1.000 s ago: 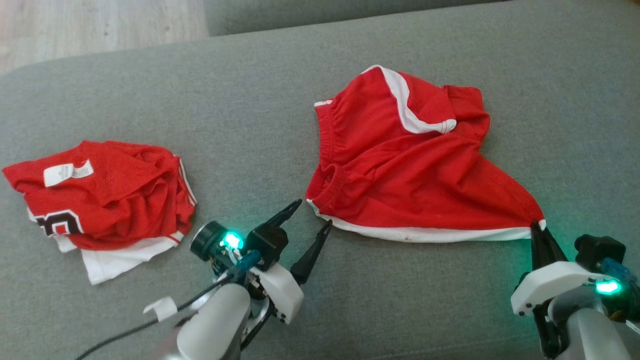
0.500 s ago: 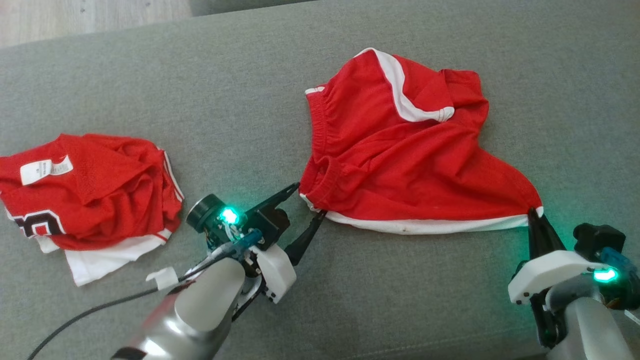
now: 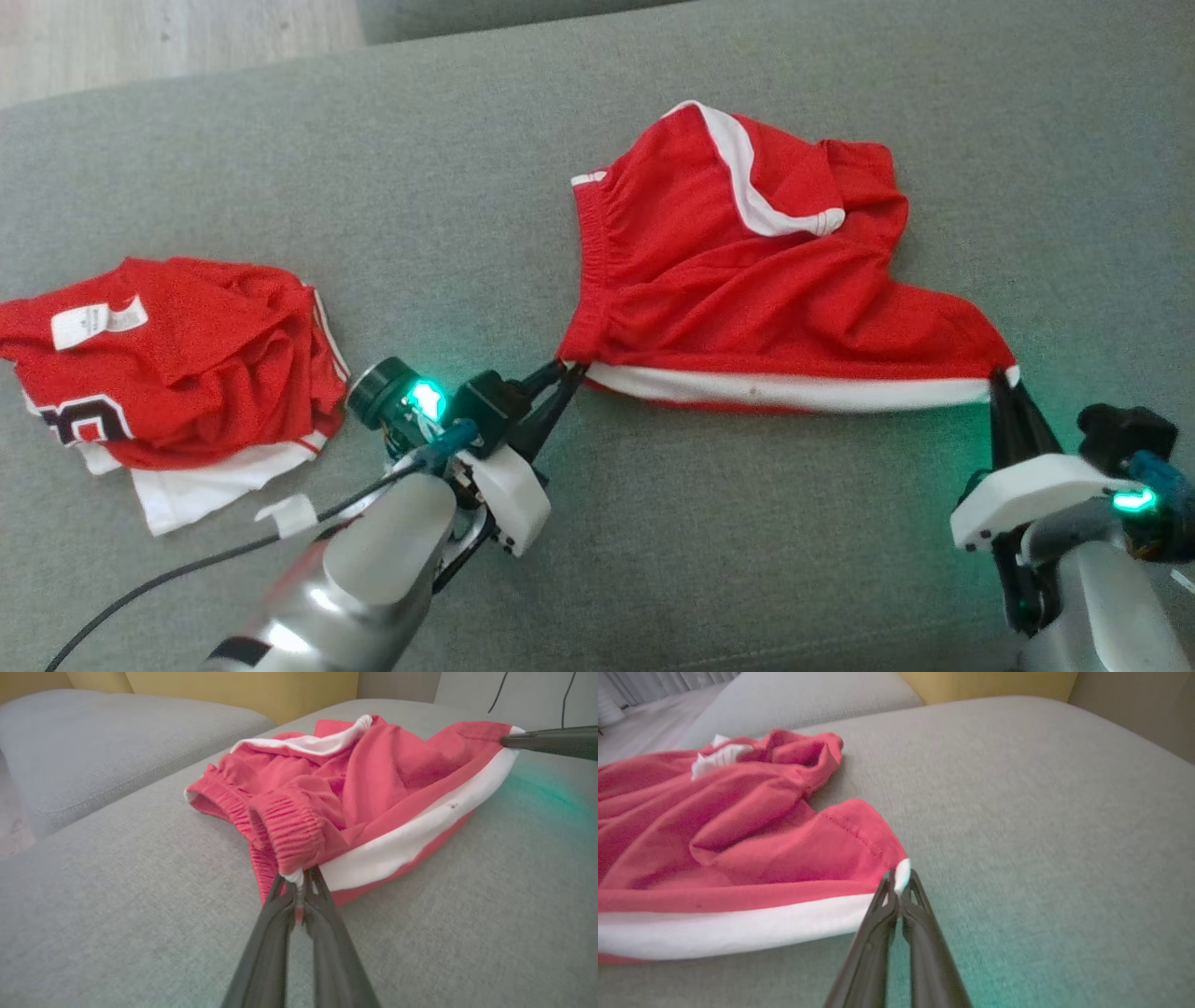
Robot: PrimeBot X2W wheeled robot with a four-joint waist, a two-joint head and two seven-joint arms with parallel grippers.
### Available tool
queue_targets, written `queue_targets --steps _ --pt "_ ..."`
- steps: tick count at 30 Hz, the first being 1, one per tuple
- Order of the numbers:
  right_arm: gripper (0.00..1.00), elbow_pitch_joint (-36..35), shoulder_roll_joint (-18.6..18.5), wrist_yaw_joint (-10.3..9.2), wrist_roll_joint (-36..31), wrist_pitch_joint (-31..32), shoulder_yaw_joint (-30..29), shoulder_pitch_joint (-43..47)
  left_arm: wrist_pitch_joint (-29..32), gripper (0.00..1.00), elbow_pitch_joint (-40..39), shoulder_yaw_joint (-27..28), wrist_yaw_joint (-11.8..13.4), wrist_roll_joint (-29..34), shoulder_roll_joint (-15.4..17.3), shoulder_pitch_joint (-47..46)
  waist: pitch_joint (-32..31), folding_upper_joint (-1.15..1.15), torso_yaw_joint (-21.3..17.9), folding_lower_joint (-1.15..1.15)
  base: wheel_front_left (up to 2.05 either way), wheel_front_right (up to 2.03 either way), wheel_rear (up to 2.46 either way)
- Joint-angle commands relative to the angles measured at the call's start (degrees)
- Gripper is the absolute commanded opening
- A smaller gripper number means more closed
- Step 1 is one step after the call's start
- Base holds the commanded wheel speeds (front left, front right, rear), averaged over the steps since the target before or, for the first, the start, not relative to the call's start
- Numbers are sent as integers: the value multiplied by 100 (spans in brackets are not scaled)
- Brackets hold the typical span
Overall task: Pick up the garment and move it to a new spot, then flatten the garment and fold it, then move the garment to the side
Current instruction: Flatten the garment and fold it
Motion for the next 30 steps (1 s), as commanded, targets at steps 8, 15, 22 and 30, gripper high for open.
queue_targets --steps 8,15,22,30 --pt "0 -878 -38 37 307 -103 335 -391 -137 0 -597 528 26 -347 240 -349 -388 0 158 0 0 0 0" --pt "0 -1785 -48 37 252 458 613 -1266 493 0 -1270 534 12 -698 659 -1331 -765 0 212 0 0 0 0" --pt "0 -1851 -183 37 160 720 901 -2227 1027 0 -1583 412 10 -1101 1102 -2203 -1149 0 186 0 0 0 0" --pt "0 -1719 -258 37 -268 919 778 -2388 1314 0 -1692 339 10 -1357 1344 -2685 -1403 0 219 0 0 0 0"
